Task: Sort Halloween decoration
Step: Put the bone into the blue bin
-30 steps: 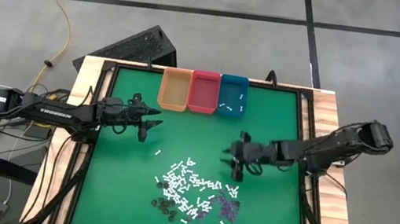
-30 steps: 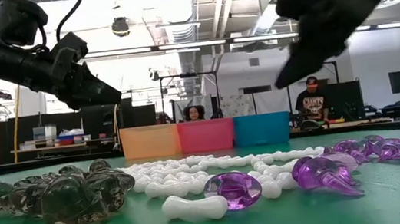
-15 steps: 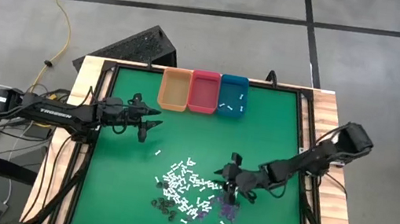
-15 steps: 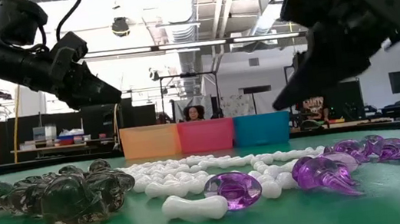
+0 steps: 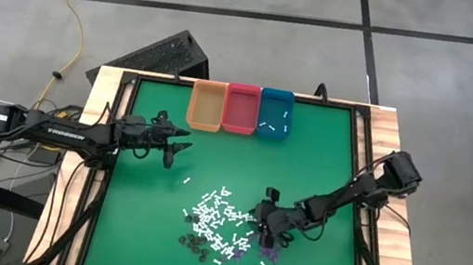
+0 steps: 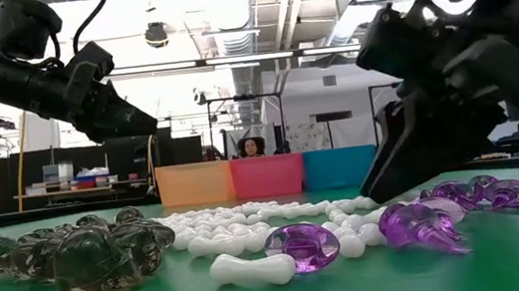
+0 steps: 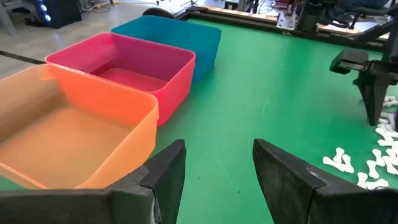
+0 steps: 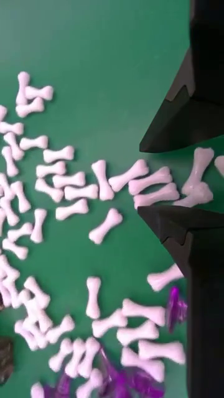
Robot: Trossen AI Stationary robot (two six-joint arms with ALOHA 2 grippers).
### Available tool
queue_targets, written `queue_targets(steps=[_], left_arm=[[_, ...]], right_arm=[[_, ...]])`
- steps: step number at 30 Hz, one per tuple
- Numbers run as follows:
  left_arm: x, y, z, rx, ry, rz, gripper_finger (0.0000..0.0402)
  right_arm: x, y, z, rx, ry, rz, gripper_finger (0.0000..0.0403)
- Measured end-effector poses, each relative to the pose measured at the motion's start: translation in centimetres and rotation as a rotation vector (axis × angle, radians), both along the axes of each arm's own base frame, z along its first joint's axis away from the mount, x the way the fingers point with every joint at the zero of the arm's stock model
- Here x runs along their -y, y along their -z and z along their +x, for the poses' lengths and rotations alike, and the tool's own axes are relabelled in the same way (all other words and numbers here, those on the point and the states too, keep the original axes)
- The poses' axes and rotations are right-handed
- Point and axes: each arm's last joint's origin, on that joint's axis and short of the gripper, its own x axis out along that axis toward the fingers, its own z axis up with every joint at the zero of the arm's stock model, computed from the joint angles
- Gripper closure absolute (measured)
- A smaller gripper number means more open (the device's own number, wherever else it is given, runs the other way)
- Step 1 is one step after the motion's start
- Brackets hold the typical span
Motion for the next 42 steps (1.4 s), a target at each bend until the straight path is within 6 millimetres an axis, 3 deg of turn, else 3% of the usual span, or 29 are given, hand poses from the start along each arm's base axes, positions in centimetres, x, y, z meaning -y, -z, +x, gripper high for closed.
queue_targets(steps=[14,26,33,42], left_arm=[[0.0,0.0,0.0,0.000,0.000,-0.001,0.0223],[0.0,0.0,0.0,0.000,-0.001,-0.004,0.0223],[0.0,0.1,0.0,-0.007,-0.003,-0.015,0.0223],[0.0,0.2,-0.1,-0.018,-0.010,-0.016,0.0223]], right_arm=[[4.4,0.1,1.2,-0.022,0.124,-0.112,0.0227],[7.3,-0.8,2.6,0.065,0.057,-0.099,0.0227],[9.7,0.0,1.0,0.218,0.111,-0.056,0.0227],[13.0,-0.3,1.3,0.276,0.087,-0.102,0.0227]])
